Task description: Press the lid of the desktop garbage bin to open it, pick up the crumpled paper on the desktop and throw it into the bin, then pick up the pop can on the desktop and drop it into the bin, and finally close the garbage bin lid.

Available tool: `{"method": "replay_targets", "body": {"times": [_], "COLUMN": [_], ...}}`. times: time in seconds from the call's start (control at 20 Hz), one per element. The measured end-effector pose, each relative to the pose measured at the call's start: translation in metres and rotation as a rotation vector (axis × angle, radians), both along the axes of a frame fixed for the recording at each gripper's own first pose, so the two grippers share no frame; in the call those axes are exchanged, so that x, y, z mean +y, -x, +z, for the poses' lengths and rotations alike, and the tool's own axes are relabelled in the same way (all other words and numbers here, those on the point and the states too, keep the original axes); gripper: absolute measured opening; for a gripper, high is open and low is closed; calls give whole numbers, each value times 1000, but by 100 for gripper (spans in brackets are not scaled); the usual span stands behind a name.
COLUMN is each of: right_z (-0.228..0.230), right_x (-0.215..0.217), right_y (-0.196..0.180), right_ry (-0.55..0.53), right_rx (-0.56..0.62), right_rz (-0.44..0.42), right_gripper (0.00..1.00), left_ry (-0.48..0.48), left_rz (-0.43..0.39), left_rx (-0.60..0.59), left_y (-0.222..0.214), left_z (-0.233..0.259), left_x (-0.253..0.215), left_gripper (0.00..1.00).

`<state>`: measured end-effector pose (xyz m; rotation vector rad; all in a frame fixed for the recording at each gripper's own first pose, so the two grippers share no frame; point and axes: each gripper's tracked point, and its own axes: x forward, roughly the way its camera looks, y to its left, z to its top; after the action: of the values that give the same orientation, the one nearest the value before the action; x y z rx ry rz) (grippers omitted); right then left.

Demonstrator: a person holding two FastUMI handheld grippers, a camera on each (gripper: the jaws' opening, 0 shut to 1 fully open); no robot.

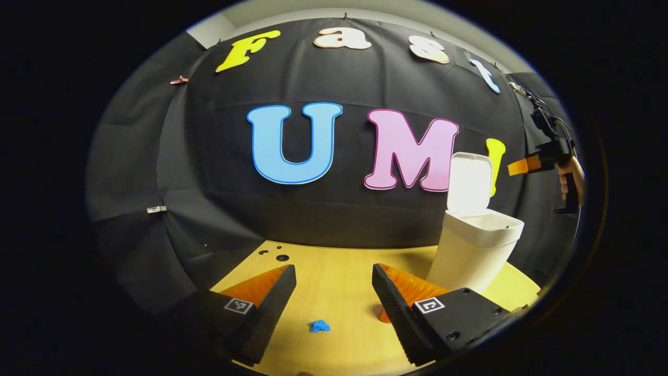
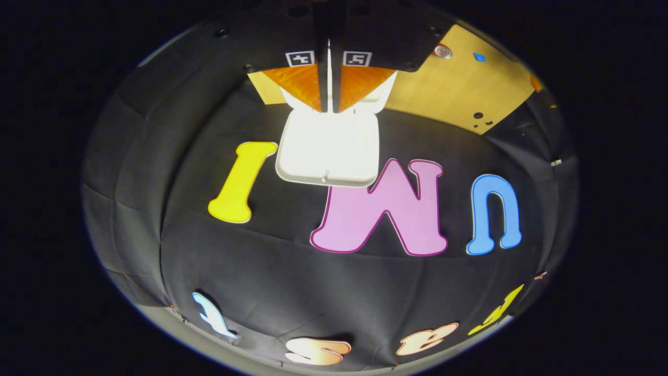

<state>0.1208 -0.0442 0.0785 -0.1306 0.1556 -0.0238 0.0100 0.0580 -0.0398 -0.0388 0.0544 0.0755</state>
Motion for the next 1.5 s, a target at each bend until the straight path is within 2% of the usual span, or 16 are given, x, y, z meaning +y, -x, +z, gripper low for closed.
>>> {"method": "replay_targets", "body": {"times": [0.5, 0.6, 0.65, 0.8, 0.95, 1.05, 1.5], "right_z": [-23, -30, -34, -62, -86, -90, -133], "right_x": [11, 15, 19, 25, 27, 28, 18], "right_y": [40, 46, 52, 58, 66, 76, 101], "right_ry": [-6, -22, -37, -70, -102, -103, -50], "right_rx": [13, 17, 20, 75, 118, 121, 212], "right_rz": [-16, -23, -19, -6, -10, -18, -54], "right_gripper": [5, 17, 28, 35, 100, 98, 98], "left_ry": [-7, 14, 19, 24, 16, 6, 4], "left_rz": [27, 20, 22, 19, -10, -28, -133], "left_rx": [48, 64, 69, 94, 149, 183, 359], "left_y": [-1, -3, -3, -6, -12, -19, -68], "left_z": [-30, -38, -41, -55, -76, -92, -176], "left_x": [51, 53, 54, 59, 57, 56, 26], "left_gripper": [96, 96, 96, 96, 95, 95, 95]}}
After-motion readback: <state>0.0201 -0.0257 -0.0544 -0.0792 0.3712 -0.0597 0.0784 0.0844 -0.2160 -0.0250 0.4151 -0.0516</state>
